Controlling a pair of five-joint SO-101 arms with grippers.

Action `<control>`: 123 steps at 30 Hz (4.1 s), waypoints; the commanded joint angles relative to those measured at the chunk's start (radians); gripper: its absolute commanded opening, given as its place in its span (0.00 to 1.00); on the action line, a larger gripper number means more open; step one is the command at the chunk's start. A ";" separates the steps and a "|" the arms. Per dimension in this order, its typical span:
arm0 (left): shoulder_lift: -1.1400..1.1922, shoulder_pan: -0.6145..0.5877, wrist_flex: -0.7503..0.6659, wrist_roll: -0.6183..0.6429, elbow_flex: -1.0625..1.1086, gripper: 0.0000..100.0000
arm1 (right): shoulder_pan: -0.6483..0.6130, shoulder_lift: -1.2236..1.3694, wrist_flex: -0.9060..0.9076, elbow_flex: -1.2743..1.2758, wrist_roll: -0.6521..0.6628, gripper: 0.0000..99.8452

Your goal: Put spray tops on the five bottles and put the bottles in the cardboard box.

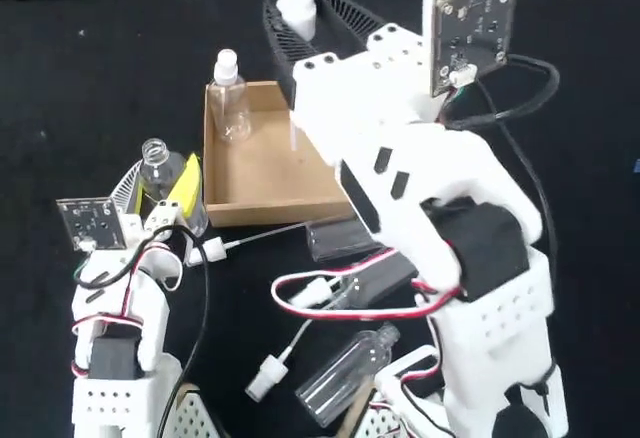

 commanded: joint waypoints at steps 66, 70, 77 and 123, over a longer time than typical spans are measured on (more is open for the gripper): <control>-0.011 0.306 -0.327 0.009 0.105 0.03 | -0.104 -0.173 -0.548 0.415 -0.009 0.01; -0.011 0.306 -0.327 0.009 0.105 0.03 | -0.169 -0.174 -0.546 0.429 -0.009 0.01; -0.011 0.306 -0.322 0.009 0.105 0.03 | -0.238 -0.200 -0.555 0.475 -0.005 0.01; -0.011 0.306 -0.327 0.009 0.105 0.03 | -0.118 -0.108 -0.674 0.509 -0.008 0.01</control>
